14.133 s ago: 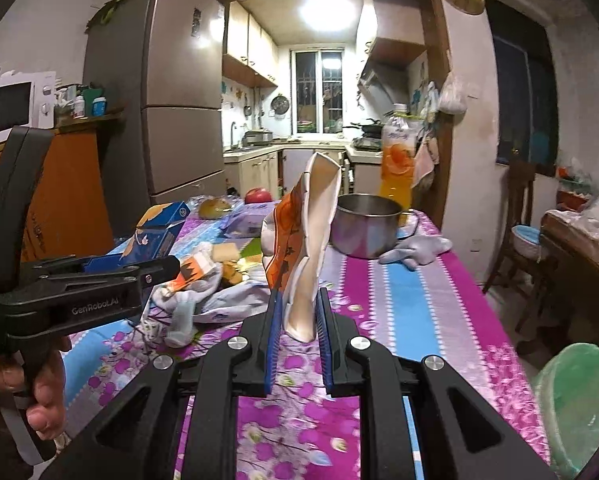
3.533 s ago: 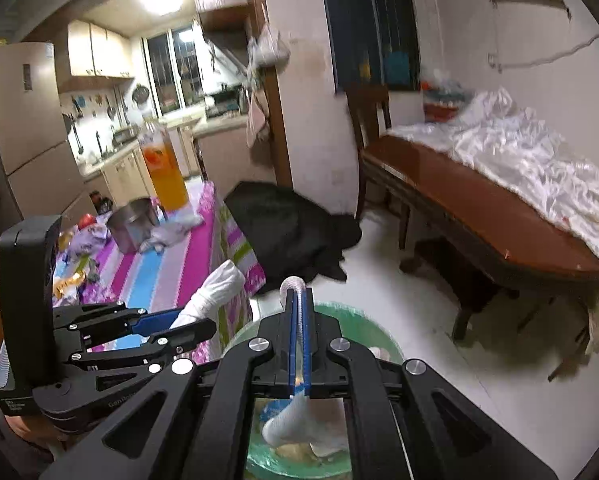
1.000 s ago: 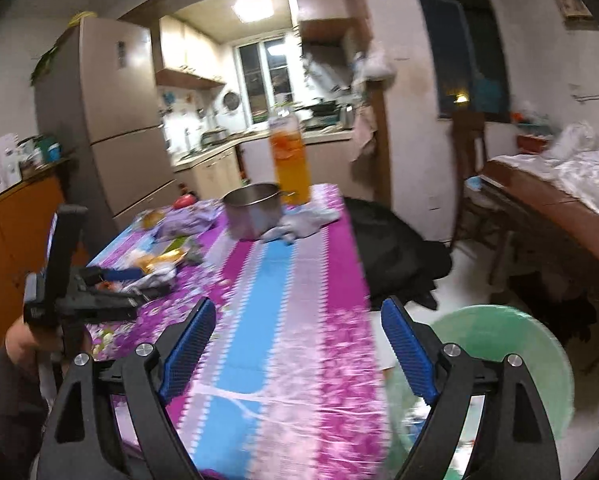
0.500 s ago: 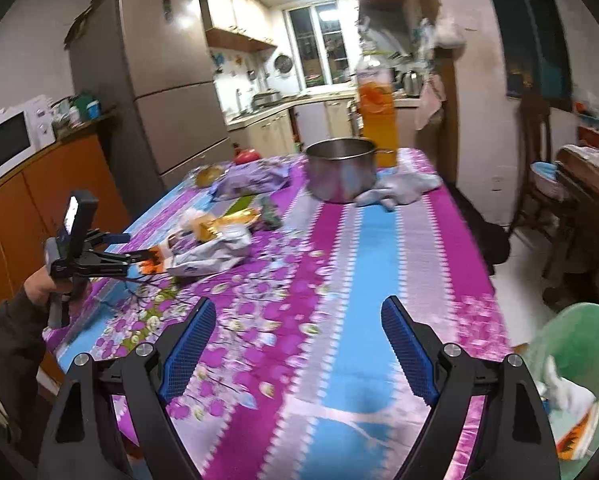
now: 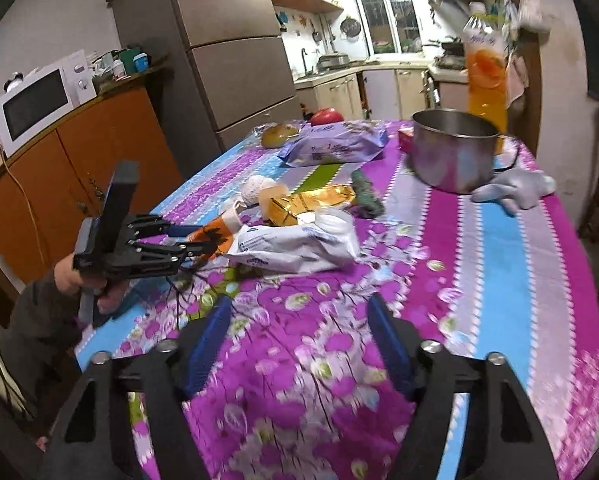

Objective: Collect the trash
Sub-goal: 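Grasp the orange paper cup with the left tool while the right tool grasps the white lidded tub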

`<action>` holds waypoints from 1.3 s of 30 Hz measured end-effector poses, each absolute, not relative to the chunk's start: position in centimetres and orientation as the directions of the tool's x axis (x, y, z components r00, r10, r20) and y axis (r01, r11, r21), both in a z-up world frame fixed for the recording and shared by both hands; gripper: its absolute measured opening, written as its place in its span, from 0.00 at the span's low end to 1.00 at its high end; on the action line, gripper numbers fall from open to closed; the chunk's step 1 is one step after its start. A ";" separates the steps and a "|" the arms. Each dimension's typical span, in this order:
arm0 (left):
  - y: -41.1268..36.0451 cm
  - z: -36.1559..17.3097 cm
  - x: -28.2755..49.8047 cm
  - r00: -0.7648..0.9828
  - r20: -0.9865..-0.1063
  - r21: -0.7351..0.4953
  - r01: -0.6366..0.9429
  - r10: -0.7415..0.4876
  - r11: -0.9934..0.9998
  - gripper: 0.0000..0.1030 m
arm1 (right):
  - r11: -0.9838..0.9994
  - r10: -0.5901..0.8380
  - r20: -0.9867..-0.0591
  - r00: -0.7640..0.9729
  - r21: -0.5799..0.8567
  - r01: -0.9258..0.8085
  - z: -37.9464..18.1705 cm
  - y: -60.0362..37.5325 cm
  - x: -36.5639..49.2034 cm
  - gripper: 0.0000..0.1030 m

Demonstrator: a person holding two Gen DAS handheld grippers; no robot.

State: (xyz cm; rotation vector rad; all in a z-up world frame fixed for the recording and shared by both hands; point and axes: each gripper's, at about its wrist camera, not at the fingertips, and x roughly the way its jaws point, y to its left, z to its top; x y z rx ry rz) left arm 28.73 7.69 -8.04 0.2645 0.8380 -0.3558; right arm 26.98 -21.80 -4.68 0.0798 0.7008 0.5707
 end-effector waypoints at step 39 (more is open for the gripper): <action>6.8 -5.4 25.1 0.742 -0.665 0.064 0.171 -0.086 0.983 0.30 | 0.929 0.333 -0.530 0.780 0.043 -0.367 -4.7 -15.6 33.7 0.40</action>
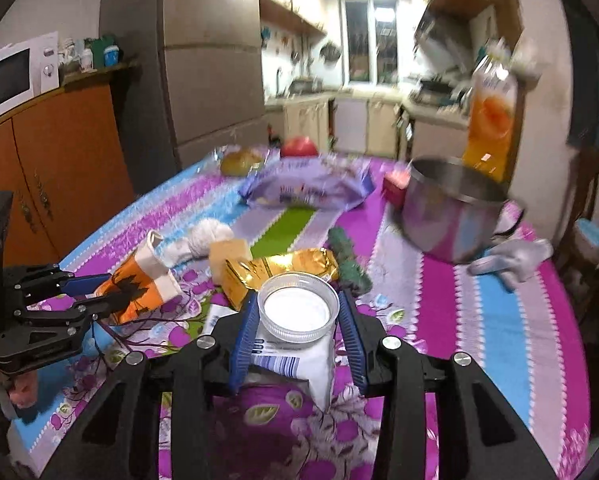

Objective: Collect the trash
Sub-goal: 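Grasp the orange paper cup with the left tool while the right tool grasps the white lidded tub, then carry the cup and tub over the green bin and open both tools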

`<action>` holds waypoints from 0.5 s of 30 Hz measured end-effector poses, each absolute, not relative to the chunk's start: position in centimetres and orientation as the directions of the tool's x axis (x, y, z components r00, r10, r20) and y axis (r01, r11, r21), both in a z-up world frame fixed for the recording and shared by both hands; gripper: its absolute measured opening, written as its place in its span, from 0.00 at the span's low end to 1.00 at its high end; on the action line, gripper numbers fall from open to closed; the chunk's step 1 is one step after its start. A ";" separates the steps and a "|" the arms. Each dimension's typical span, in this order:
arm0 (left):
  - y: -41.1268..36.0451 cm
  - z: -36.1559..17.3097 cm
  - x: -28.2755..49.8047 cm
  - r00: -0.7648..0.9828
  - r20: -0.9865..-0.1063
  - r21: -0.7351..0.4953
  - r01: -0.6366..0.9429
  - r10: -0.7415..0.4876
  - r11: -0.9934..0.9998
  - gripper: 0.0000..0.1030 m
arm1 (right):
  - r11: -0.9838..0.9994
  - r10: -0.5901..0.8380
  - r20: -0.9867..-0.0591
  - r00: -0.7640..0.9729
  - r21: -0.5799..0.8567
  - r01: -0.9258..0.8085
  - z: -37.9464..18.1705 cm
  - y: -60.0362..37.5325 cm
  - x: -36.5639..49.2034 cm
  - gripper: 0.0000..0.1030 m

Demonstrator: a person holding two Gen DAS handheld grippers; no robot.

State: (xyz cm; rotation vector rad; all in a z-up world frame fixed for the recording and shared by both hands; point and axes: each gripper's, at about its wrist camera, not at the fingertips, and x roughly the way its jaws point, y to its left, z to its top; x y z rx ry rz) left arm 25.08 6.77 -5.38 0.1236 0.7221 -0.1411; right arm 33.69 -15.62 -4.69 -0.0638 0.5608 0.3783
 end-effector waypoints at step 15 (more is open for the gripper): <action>4.3 -1.3 19.1 0.857 -0.515 0.013 0.000 0.007 1.000 0.32 | 0.935 0.352 -0.282 0.893 0.148 -0.322 -1.0 -19.8 23.7 0.41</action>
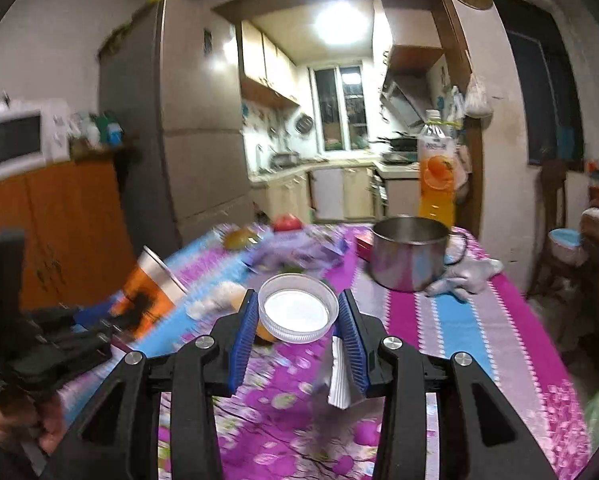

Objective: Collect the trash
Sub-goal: 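Carry the cup and tub over the green bin and open both tools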

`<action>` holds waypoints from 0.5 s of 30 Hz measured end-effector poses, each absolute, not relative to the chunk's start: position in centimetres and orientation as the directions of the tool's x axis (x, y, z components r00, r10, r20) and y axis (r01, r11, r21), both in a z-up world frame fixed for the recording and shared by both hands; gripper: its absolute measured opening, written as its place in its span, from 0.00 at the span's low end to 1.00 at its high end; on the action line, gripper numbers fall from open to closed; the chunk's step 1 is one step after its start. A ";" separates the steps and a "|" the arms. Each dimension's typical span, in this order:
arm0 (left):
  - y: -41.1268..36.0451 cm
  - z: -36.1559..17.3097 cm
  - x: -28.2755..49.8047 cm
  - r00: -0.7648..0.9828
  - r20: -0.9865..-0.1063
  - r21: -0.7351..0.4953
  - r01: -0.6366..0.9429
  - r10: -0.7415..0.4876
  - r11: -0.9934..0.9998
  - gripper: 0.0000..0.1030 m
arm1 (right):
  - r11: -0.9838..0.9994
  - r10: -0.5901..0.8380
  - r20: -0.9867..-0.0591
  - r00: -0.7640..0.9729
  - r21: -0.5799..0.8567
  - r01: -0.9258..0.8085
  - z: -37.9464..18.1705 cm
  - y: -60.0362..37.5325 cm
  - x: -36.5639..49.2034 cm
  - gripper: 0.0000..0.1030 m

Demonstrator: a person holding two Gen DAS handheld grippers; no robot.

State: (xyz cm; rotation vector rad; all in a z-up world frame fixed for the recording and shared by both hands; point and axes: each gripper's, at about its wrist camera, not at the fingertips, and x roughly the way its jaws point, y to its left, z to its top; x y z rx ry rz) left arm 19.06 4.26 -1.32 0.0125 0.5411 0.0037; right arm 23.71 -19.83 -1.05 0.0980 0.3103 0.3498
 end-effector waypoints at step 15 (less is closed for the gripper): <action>1.9 -0.7 18.3 0.862 -0.501 -0.050 0.062 -0.079 0.997 0.33 | 0.932 0.348 -0.268 0.899 0.200 -0.301 1.7 -22.9 22.6 0.41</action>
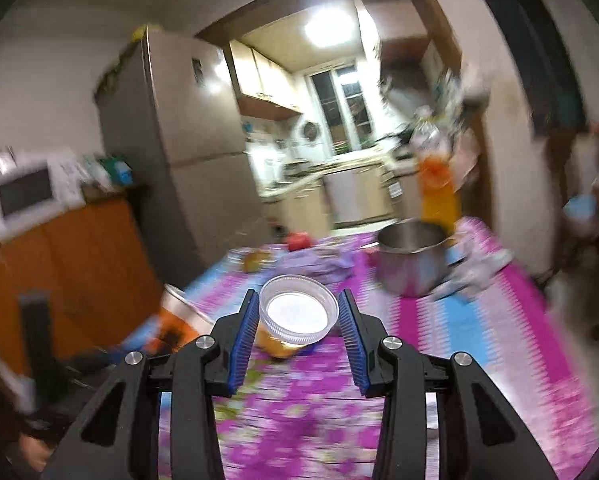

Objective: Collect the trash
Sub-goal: 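Carry the cup and tub over the green bin and open both tools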

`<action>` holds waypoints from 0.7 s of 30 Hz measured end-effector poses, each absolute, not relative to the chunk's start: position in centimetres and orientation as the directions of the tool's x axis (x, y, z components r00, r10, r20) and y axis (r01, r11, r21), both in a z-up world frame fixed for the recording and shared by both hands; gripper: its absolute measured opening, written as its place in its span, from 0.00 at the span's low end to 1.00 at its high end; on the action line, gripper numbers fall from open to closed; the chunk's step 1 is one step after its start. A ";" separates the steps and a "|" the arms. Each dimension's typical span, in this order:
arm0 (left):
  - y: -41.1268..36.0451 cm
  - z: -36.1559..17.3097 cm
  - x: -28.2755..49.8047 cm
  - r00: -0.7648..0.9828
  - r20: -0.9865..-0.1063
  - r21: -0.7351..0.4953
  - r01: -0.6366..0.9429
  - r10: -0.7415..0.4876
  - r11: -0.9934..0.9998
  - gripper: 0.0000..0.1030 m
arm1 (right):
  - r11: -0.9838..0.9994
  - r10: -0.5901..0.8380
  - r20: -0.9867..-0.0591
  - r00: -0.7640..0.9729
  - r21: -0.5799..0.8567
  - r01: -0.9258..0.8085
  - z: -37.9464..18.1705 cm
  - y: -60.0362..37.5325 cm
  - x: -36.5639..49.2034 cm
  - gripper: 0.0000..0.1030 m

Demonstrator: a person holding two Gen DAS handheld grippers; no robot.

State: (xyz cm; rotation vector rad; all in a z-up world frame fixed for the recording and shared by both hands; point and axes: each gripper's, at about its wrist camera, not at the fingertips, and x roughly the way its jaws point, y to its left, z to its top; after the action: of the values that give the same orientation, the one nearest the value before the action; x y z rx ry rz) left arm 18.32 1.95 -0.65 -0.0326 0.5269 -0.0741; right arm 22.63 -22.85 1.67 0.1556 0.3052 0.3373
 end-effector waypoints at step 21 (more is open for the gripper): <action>-6.7 2.0 13.4 0.878 -0.447 -0.021 0.178 -0.169 0.984 0.33 | 0.999 0.036 -0.269 0.962 -0.025 -0.044 1.5 -23.7 12.3 0.40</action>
State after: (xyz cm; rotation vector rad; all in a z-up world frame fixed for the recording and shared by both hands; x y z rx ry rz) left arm 13.45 -6.73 2.05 0.0211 0.4644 -0.1810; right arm 12.31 -23.65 1.50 -0.0311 0.2721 0.0405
